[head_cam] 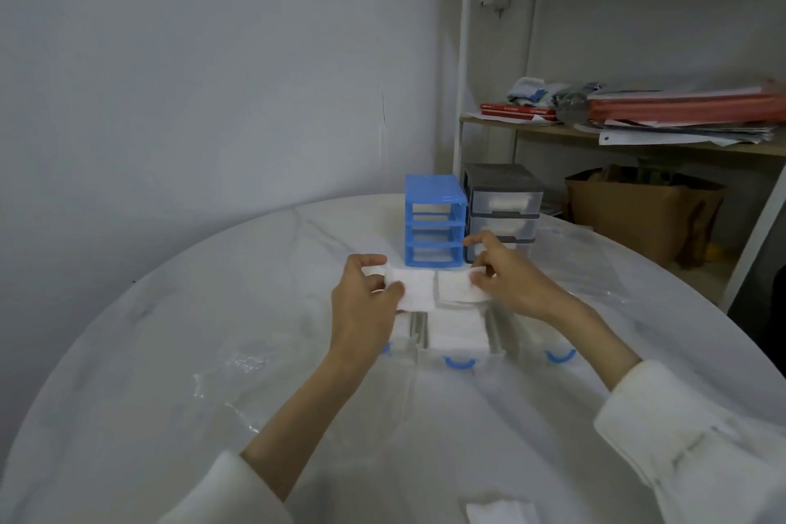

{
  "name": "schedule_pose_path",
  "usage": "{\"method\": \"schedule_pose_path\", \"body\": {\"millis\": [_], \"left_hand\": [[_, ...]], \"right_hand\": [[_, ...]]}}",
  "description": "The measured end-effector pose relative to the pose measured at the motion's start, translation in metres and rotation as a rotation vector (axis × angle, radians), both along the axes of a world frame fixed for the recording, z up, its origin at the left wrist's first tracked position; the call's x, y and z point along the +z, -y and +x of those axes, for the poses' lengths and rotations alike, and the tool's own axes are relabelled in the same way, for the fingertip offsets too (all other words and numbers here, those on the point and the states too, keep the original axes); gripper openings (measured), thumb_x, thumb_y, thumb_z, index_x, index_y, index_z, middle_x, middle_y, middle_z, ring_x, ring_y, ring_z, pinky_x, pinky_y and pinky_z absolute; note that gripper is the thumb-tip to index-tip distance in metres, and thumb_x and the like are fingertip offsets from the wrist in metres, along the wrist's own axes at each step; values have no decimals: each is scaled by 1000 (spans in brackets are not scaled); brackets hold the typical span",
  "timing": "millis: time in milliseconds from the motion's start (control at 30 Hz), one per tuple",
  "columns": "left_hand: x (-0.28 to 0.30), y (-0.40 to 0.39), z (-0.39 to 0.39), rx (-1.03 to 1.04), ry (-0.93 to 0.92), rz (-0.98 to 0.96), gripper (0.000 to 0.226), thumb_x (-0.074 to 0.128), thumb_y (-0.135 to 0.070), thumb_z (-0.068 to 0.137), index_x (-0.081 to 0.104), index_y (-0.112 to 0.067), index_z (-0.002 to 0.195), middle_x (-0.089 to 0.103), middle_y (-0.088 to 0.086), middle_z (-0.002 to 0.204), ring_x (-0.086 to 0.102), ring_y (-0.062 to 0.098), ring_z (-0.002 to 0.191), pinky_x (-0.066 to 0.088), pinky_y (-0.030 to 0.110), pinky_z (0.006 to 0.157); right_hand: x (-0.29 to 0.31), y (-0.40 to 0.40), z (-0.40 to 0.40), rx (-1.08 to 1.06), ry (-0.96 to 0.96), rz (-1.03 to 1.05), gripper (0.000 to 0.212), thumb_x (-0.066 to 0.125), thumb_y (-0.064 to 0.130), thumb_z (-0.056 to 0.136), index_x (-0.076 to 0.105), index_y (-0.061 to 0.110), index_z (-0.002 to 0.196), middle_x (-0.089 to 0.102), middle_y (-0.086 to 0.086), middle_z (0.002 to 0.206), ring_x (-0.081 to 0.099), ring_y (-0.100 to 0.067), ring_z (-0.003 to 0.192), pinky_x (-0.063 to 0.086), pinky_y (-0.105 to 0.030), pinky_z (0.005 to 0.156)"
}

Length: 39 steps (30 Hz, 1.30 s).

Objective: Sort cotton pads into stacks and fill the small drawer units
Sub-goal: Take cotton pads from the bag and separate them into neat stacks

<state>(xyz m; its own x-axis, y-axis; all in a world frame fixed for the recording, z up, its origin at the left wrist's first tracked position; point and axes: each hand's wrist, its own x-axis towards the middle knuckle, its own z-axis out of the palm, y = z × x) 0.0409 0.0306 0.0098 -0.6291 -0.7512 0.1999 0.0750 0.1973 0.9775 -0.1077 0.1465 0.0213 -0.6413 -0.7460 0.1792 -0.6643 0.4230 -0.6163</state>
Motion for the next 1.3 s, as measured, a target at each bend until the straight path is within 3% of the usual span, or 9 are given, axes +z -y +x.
{"method": "schedule_pose_path", "body": {"millis": [100,200,267,400,500,600,1000,1167,1300], "left_hand": [[1,3,0,13,2,-1,29,55,3,87,49,-17,108,62,7,87,61,13,72,55,24,66],[3,5,1,0,-10,12,29,54,3,88,48,-16,109,63,8,89,61,12,71,51,12,54],[2,5,1,-5,-2,18,29,54,3,89,47,-15,110,63,8,89,61,11,71,50,11,53],[2,6,1,-12,8,16,28,54,1,89,47,-17,110,62,4,85,60,11,70,49,10,51],[2,7,2,1,8,11,29,54,2,89,48,-16,110,64,12,93,61,13,70,50,12,53],[1,7,2,7,12,1,29,54,1,89,48,-17,110,65,15,96,61,14,70,50,13,52],[-1,3,2,-9,36,-33,19,57,1,87,55,-14,100,64,4,76,57,13,65,43,12,49],[-2,-1,0,-85,34,6,20,64,0,83,57,-9,99,66,2,74,61,15,71,46,14,57],[-4,-6,0,-128,33,33,25,69,-1,80,56,-9,100,68,8,84,65,20,77,51,24,66]], "right_hand": [[-7,3,0,-13,-24,27,40,46,7,96,35,19,133,60,-16,103,55,-23,87,45,-19,75],[-10,6,1,-23,-44,1,39,49,8,94,38,18,130,60,-12,104,51,-13,81,42,-10,67],[-11,8,2,-36,-79,-13,38,53,8,92,42,17,127,56,-4,105,48,-7,82,41,-9,66],[-13,10,3,-83,-280,-91,28,57,8,90,52,16,116,48,6,112,47,-6,102,35,-14,88],[-10,10,7,-35,-355,-97,15,57,6,88,59,18,96,46,12,97,46,-4,90,37,-14,80],[-10,10,13,65,-286,-52,20,53,2,87,59,21,84,52,9,87,50,-8,78,41,-14,69],[-23,16,15,107,-249,21,17,51,9,92,62,21,94,55,5,94,49,-4,81,41,-16,75],[-5,7,24,50,-11,-210,30,39,-1,93,57,21,84,58,12,84,55,-2,80,45,-9,71],[7,0,34,120,186,-216,14,50,10,92,58,21,90,61,5,74,57,-10,69,48,-22,69]]}}
